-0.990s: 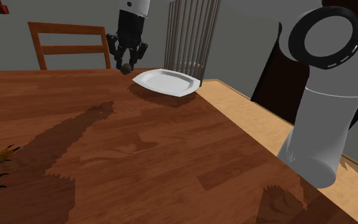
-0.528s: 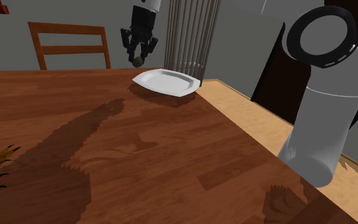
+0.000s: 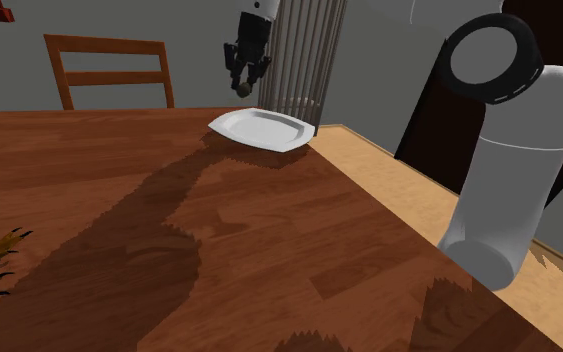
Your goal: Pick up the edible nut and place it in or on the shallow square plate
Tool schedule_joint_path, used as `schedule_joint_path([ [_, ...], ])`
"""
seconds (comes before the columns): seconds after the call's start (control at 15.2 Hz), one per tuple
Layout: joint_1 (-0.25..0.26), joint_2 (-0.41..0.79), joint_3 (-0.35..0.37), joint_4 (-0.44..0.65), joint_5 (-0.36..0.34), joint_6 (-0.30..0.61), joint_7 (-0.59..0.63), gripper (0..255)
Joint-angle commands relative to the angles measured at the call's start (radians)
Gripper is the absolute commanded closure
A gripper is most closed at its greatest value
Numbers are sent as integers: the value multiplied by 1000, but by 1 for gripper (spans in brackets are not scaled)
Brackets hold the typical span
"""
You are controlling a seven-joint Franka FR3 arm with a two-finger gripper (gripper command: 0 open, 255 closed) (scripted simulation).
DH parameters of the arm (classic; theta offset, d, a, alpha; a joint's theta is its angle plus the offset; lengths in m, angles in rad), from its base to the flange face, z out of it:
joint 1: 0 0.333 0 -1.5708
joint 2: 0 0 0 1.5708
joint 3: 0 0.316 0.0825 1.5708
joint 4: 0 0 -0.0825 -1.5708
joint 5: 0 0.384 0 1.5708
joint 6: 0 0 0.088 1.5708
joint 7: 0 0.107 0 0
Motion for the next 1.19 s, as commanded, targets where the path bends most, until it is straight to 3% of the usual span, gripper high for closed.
schedule_joint_path([
  [0.0, -29, 7, -17, 11, 5, -13, -45, 255],
  [1.12, -38, -36, -22, -234, 14, 185, -92, 255],
])
